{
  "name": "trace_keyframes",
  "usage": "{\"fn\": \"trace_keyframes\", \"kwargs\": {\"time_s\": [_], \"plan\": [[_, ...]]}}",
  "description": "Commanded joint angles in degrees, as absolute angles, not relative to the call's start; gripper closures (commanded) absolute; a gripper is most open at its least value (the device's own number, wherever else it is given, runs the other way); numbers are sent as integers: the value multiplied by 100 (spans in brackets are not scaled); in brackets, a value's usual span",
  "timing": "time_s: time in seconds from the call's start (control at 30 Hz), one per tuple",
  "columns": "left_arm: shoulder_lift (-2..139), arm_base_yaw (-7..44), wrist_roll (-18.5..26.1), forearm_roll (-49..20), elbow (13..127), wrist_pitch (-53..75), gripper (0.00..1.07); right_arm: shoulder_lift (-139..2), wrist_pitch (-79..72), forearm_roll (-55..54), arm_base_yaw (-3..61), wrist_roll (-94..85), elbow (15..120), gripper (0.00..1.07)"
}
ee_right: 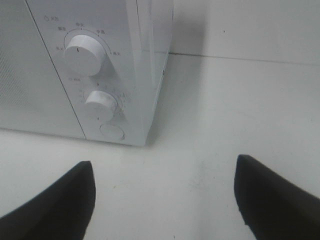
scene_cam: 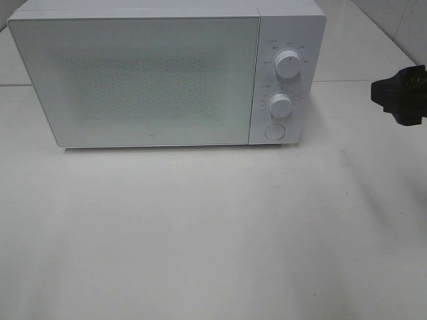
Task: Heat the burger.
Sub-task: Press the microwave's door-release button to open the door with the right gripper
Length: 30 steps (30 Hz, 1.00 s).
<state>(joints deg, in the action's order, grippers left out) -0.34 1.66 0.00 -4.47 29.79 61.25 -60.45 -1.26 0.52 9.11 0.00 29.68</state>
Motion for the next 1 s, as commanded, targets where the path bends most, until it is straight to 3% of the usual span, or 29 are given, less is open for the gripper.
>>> {"fn": "trace_keyframes", "kwargs": {"time_s": [0.03, 0.2, 0.63, 1.0], "plan": [[-115, 149, 0, -476, 2968, 6131, 6, -6240, -848, 46, 865, -29, 2819, 31], [-115, 149, 0, -476, 2968, 6131, 6, -6853, -2744, 0, 865, -80, 2315, 31], [-115, 149, 0, -476, 2968, 6131, 6, -8228, -5094, -1003, 911, -682, 1719, 31], [-115, 149, 0, -476, 2968, 6131, 6, -9036, -6028, -2429, 2269, -1352, 1696, 31]]}}
